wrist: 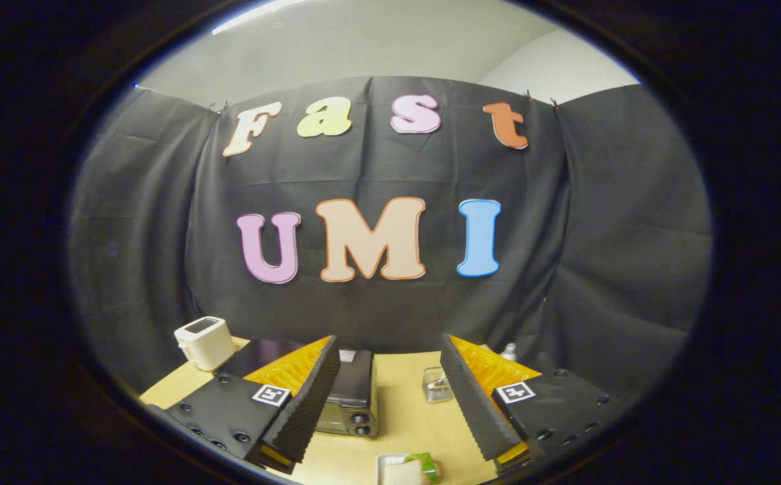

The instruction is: Open the toaster oven, put the food inside, and close the toaster oven door.

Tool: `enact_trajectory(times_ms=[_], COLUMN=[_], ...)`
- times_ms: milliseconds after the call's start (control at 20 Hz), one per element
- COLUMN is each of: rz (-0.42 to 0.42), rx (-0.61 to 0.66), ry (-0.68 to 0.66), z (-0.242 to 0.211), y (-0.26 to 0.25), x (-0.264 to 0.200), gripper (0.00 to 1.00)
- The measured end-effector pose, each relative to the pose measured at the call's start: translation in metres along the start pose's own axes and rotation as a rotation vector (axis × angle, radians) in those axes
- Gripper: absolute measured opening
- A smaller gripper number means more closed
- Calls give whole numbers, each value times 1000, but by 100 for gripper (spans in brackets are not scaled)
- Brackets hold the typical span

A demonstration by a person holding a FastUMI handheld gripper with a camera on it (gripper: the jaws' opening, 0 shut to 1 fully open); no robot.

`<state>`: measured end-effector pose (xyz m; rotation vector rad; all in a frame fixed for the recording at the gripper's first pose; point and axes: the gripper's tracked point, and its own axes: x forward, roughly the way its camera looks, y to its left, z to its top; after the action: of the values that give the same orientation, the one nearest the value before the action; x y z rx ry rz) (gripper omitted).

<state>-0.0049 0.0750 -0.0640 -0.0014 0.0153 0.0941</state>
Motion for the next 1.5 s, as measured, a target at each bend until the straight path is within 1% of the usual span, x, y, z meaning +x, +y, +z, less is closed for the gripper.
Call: enact_trajectory(times_ms=[150,350,450,650,800,950,1100,1150,1250,1400,1500], rz=[8,30,50,57,40,-8,-44,-48,-59,-45,-46], rx=[30,68,83,65,63,33,6,15,61,29,43], ry=[19,-7,12,50,85,122,157,164,151,120,126], z=[-32,-68,-92,-137,-164,-190,-210,-216,-217,-214,-215], y=[34,103,137,183,197,195,195,196,195,197,195], x=[11,28,37,58,78,97,104,103,104,104,103], gripper=[95,95,95,96,96,96,96,96,96,96,96])
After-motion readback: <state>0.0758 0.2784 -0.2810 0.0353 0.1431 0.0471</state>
